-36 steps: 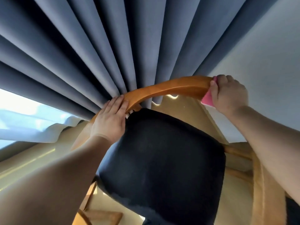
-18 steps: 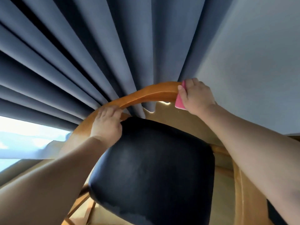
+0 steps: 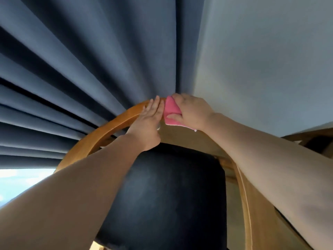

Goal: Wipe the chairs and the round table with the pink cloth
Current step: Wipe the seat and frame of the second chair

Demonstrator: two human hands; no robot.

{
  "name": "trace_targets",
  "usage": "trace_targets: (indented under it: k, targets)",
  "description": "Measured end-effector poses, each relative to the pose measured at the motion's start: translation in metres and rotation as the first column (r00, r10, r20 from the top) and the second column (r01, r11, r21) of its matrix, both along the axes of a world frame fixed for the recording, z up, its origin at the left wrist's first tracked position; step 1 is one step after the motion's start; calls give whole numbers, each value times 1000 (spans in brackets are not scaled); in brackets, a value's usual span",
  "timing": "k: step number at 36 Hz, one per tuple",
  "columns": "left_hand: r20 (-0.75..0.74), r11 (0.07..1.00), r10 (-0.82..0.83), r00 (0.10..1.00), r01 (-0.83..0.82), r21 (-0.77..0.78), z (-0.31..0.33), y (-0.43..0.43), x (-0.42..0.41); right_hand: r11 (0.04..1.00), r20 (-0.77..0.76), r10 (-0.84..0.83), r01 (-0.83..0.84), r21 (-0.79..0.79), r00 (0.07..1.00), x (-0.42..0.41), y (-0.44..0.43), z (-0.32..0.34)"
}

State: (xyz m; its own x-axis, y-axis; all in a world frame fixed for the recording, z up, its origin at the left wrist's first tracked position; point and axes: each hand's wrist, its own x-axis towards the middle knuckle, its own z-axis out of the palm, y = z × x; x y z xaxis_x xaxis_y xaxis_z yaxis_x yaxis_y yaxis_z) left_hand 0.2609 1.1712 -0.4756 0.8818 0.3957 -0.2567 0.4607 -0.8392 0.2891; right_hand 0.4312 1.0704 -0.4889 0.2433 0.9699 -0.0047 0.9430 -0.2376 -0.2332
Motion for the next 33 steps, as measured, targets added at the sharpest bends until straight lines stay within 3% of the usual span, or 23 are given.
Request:
trace_targets:
  k: [23, 33]
  targets:
    - [40, 1000, -2, 999, 1, 11, -3, 5, -2, 933, -86, -358, 359, -9, 930, -5, -92, -36]
    - [-7, 999, -4, 1000, 5, 45, 1, 5, 0, 839, 40, -491, 484, -250, 870, -16, -127, -38]
